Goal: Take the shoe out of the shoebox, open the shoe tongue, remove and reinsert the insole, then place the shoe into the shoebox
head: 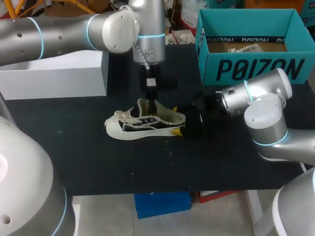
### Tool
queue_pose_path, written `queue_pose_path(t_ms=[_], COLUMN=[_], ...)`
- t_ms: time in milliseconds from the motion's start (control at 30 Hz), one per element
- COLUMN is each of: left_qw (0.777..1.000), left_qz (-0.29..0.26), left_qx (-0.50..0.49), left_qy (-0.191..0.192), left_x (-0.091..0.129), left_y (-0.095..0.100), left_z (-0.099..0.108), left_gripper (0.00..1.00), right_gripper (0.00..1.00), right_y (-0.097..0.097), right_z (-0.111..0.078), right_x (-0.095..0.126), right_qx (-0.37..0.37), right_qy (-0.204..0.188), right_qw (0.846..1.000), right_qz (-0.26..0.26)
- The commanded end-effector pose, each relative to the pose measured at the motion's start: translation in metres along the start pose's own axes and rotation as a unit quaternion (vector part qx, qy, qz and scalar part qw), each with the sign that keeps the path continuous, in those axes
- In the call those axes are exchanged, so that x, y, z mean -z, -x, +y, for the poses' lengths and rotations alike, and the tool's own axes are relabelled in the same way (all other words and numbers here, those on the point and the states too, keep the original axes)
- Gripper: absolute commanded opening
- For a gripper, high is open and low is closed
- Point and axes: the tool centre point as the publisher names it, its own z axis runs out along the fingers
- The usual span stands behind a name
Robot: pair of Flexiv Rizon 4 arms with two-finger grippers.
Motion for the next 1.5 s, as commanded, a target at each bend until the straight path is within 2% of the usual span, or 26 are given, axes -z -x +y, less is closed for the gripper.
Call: queue_pose_path(t_ms=[33,733,1500], left_qw=[1.0,0.999,0.998], left_qz=[-0.013,0.001,-0.006], left_qx=[0.017,0.038,0.057], left_qy=[0.009,0.008,-0.007], left_x=[-0.01,-0.038,-0.05], left_y=[0.002,0.003,0.005], left_z=[-0.003,-0.008,-0.014], left_gripper=[0.0,0.0,0.0], right_gripper=[0.0,0.0,0.0], right_y=[0.001,0.001,0.001], right_z=[-0.004,-0.004,-0.004], right_x=[-0.005,-0.005,-0.005], right_qx=[-0.001,-0.001,-0.001], right_qy=[0.0,0.0,0.0], right_qw=[1.0,1.0,1.0], right_qz=[0.0,0.0,0.0])
